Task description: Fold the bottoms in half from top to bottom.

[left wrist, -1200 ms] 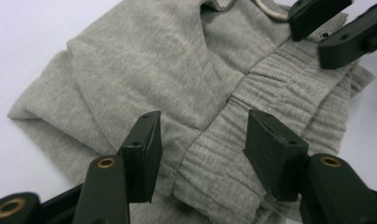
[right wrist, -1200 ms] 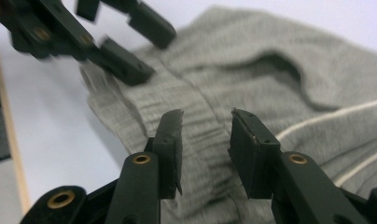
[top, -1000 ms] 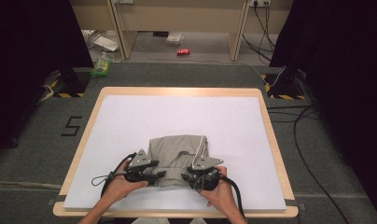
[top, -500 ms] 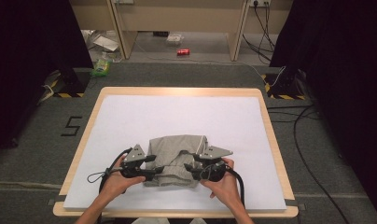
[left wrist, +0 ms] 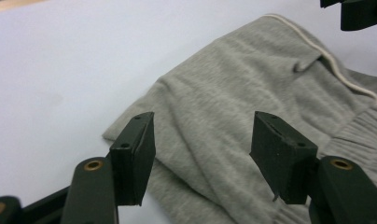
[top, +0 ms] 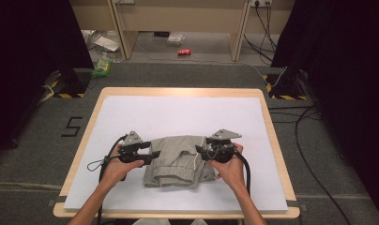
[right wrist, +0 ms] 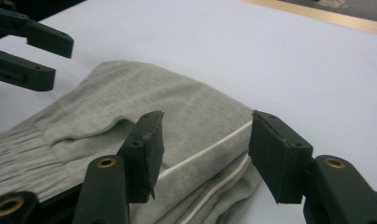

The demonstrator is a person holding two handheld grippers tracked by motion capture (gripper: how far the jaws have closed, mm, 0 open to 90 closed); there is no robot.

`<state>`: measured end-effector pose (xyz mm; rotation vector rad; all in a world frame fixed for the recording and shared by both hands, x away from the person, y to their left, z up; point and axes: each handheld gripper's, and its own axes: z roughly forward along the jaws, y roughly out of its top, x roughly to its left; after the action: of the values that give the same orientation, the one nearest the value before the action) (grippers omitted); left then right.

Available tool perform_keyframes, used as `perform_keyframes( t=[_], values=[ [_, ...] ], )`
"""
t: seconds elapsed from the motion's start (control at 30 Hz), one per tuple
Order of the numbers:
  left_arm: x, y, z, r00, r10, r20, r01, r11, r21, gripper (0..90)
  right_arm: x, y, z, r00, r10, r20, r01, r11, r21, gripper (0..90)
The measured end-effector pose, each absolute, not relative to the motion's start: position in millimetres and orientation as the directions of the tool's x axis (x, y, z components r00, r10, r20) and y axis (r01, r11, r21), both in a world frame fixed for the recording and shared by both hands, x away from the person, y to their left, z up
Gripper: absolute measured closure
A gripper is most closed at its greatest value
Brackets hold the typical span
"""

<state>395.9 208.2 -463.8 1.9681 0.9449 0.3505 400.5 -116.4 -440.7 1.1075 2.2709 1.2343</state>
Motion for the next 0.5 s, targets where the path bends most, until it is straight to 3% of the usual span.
perform_keyframes(
  t=[0.5],
  values=[
    [430.1,214.7,-479.7,0.603,0.784,-0.148,0.553,-0.276,0.786,36.9,432.6,-117.9,-456.1,-0.589,0.800,0.111,0.550,0.297,0.781,38.3]
  ],
)
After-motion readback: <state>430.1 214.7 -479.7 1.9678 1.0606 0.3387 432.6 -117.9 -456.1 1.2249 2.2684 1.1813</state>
